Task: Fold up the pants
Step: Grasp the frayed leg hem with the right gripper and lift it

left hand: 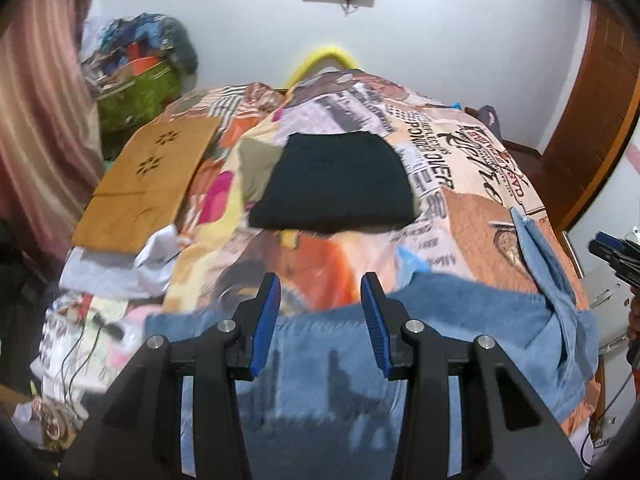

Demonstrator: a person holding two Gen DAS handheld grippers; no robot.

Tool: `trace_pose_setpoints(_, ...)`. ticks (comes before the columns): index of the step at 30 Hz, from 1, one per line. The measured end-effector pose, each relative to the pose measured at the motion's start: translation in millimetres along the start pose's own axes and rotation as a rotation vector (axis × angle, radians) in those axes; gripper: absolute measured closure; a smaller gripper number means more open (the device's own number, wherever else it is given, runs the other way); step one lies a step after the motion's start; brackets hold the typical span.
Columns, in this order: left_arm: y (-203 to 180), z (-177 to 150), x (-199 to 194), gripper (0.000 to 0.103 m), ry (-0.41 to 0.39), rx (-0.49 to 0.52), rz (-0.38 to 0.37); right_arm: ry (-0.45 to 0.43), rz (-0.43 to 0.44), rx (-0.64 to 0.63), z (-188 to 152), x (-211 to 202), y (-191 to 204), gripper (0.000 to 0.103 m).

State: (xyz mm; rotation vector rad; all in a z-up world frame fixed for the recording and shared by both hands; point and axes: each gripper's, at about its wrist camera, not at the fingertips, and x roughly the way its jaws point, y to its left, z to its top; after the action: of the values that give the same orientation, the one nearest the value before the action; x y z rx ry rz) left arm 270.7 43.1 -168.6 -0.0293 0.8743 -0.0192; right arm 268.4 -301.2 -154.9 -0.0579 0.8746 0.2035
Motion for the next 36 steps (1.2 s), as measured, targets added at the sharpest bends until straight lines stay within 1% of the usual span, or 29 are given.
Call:
trace_pose_setpoints(2,-11,10,14,0.061,0.003,0.021,-0.005,0.009,-0.025,0.009,6,17,-11,0.055)
trace_pose_setpoints(4,-19,19,31,0.061,0.017,0.034,-0.016,0.031,-0.059,0.014,11,43,-21,0.055)
trace_pose_setpoints(6,-26,26,49,0.060,0.042,0.036,-0.025,0.060,-0.065,0.026,15,64,-29,0.055)
trace_pose_setpoints(10,-35,33,87,0.059,0.102,0.047,-0.048,0.129,-0.053,0.052,17,111,-44,0.055)
trace_pose_setpoints(15,-42,29,121,0.058,0.152,0.080,-0.029,0.196,-0.061,0.048,18,154,-54,0.055)
trace_pose_setpoints(16,-43,28,125,0.058,0.162,0.082,-0.030,0.214,-0.055,0.048,18,162,-56,0.055)
trace_pose_setpoints(19,-44,24,139,0.058,0.187,0.086,-0.028,0.263,0.001,0.063,14,181,-61,0.055)
trace_pose_setpoints(21,-46,22,145,0.058,0.198,0.089,-0.028,0.267,0.022,0.072,14,184,-64,0.055)
trace_pose_setpoints(22,-47,21,148,0.058,0.201,0.092,-0.027,0.268,0.029,0.073,15,185,-65,0.057)
trace_pose_setpoints(24,-49,20,151,0.058,0.205,0.096,-0.024,0.272,0.040,0.090,17,186,-69,0.065)
trace_pose_setpoints(26,-51,19,151,0.058,0.207,0.094,-0.024,0.276,0.055,0.107,19,187,-72,0.078)
trace_pose_setpoints(28,-51,19,149,0.058,0.207,0.089,-0.027,0.280,0.064,0.110,19,185,-73,0.083)
trace_pose_setpoints(29,-52,18,147,0.058,0.204,0.087,-0.028,0.281,0.067,0.109,19,185,-74,0.089)
trace_pose_setpoints(32,-55,19,137,0.058,0.193,0.089,-0.025,0.267,0.053,0.110,20,174,-77,0.093)
trace_pose_setpoints(36,-61,18,122,0.058,0.174,0.094,-0.021,0.203,0.019,0.116,20,138,-91,0.093)
